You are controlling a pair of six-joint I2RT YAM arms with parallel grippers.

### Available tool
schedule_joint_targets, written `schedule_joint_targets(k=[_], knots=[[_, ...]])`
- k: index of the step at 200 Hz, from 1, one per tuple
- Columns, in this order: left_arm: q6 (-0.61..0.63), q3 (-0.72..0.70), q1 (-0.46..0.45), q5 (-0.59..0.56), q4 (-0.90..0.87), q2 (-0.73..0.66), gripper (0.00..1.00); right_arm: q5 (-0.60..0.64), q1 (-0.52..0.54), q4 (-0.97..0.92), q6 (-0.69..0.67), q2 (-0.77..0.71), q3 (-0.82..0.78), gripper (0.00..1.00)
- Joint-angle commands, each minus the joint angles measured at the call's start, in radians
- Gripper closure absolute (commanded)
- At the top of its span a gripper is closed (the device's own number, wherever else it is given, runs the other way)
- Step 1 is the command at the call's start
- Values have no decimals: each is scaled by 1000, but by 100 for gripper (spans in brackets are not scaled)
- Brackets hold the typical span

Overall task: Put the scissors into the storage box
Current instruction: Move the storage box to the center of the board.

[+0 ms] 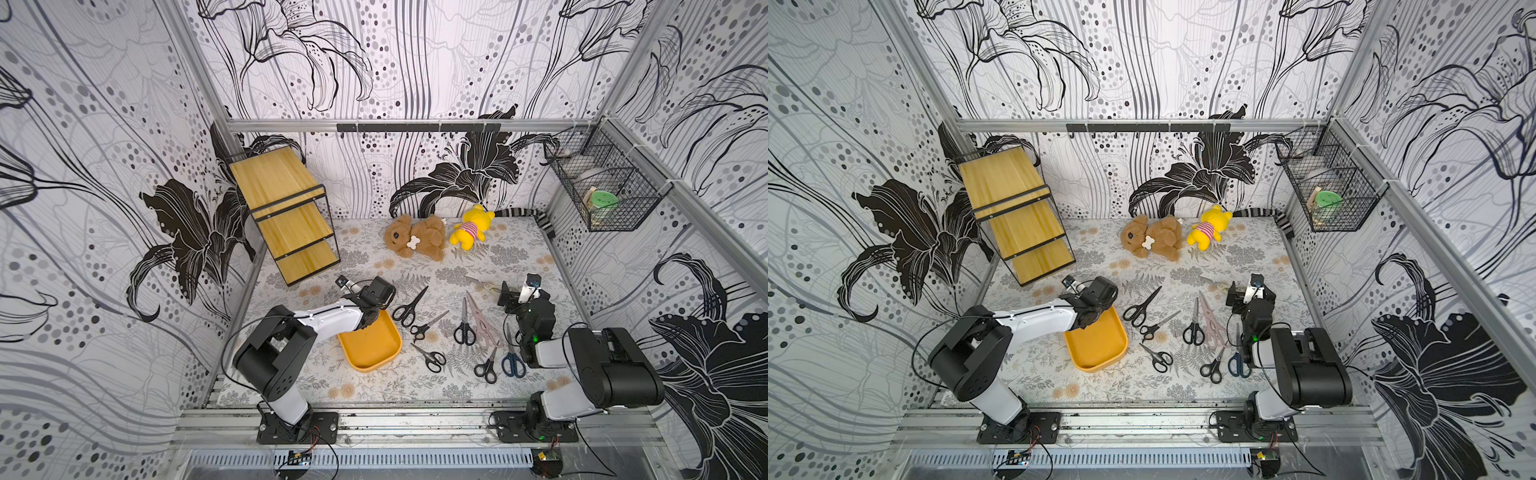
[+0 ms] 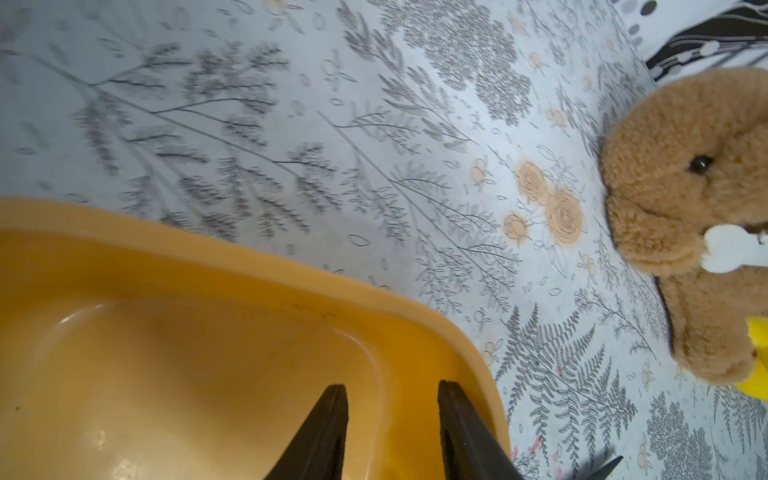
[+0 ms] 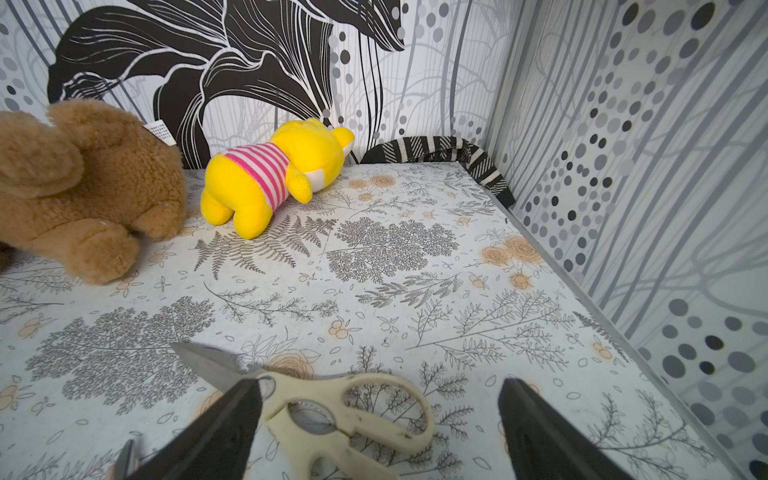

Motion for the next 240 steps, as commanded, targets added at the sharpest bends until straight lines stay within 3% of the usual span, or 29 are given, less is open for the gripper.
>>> schedule_joint_targets(k=[1, 47, 87, 100, 117, 134, 150, 178, 211, 240], knots=[[133, 51, -7, 42, 107, 53, 56, 0, -6, 3, -13, -1, 2, 5], [181, 130, -6, 125, 132, 100, 48, 2, -6, 3, -14, -2, 3, 5], [236, 155, -2, 171, 93, 27, 14, 0, -6, 5, -13, -2, 0, 4], [272, 165, 5, 167, 59, -10, 9, 4, -6, 3, -13, -4, 5, 3], [320, 162, 20, 163, 25, -66, 6, 8, 2, -190, -21, -72, 80, 1], [357, 143, 51, 170, 14, -130, 5, 33, 14, -619, 12, -134, 267, 6], [397, 121, 91, 182, 15, -189, 4, 63, 60, -860, 31, -135, 401, 10], [483, 55, 188, 251, 48, -278, 4, 107, 227, -1162, 123, -113, 562, 12], [532, -69, 340, 433, 108, -352, 4, 154, 433, -1514, 310, -10, 789, 17], [592, -128, 421, 527, 104, -369, 4, 133, 565, -1645, 395, 66, 914, 22]])
